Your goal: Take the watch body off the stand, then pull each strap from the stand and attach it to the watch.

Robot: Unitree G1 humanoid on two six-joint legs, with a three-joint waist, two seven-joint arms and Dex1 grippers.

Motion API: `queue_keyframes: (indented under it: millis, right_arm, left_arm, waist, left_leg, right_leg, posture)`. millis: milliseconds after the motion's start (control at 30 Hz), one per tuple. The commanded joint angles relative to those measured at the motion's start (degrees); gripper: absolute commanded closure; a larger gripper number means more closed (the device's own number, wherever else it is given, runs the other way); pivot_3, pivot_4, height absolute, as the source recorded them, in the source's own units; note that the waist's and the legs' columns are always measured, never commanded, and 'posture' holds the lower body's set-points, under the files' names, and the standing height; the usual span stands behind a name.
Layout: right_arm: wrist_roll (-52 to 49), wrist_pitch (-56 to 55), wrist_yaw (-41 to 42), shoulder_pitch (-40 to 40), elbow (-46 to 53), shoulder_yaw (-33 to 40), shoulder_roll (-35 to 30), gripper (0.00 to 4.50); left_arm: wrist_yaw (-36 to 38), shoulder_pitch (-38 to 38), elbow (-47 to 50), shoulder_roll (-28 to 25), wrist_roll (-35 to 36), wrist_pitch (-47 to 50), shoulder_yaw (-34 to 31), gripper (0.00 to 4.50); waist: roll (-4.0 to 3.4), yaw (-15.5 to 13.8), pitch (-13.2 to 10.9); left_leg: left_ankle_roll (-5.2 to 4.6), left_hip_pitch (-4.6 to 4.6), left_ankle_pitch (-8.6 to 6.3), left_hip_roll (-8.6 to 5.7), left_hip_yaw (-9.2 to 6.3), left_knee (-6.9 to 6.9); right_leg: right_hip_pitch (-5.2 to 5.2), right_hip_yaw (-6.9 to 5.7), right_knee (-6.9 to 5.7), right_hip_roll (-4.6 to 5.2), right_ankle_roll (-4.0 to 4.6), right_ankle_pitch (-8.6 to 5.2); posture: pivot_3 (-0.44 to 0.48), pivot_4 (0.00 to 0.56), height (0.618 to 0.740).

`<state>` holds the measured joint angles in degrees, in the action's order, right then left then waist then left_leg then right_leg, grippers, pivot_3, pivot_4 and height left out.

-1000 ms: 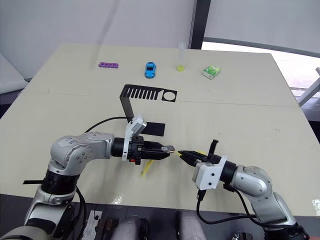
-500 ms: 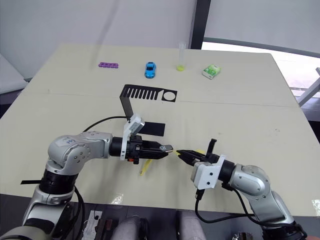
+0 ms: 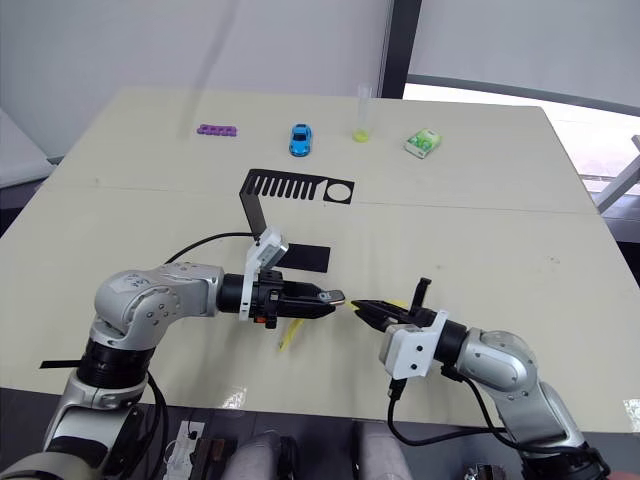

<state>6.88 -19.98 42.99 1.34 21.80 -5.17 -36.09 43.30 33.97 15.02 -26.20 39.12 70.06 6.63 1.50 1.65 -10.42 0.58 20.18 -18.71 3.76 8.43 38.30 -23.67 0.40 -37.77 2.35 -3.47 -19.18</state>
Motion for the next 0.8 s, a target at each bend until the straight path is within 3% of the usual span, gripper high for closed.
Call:
queue_keyframes:
  millis: [33,800]
  right_arm:
    - [-0.5,-1.9,-1.1,1.3,1.4,-1.7,1.0,4.50]
    - [2.3,-1.1,-2.0,3.6,1.4,-1.6,2.3,4.50]
  left_arm:
    - [1.0,0.3,2.6,1.2,2.5,-0.1,1.0,2.91]
    - [-0.2,0.3,2.9,1.5,1.3,-0.4,3.0,2.91]
  waist:
    - [0.00,0.0,0.0]
    - [0.00,0.0,0.0]
  left_leg:
    - [0.00,0.00,0.00,0.00,0.00,0.00]
    - [0.00,0.00,0.00,0.00,0.00,0.00]
  right_leg:
    - [0.00,0.00,0.00,0.00,0.00,0.00]
    - [0.00,-0.01,-0.01,0.00,0.00,0.00]
  posture:
    - [0.000,0.150,0.740]
    - [0.000,0.150,0.740]
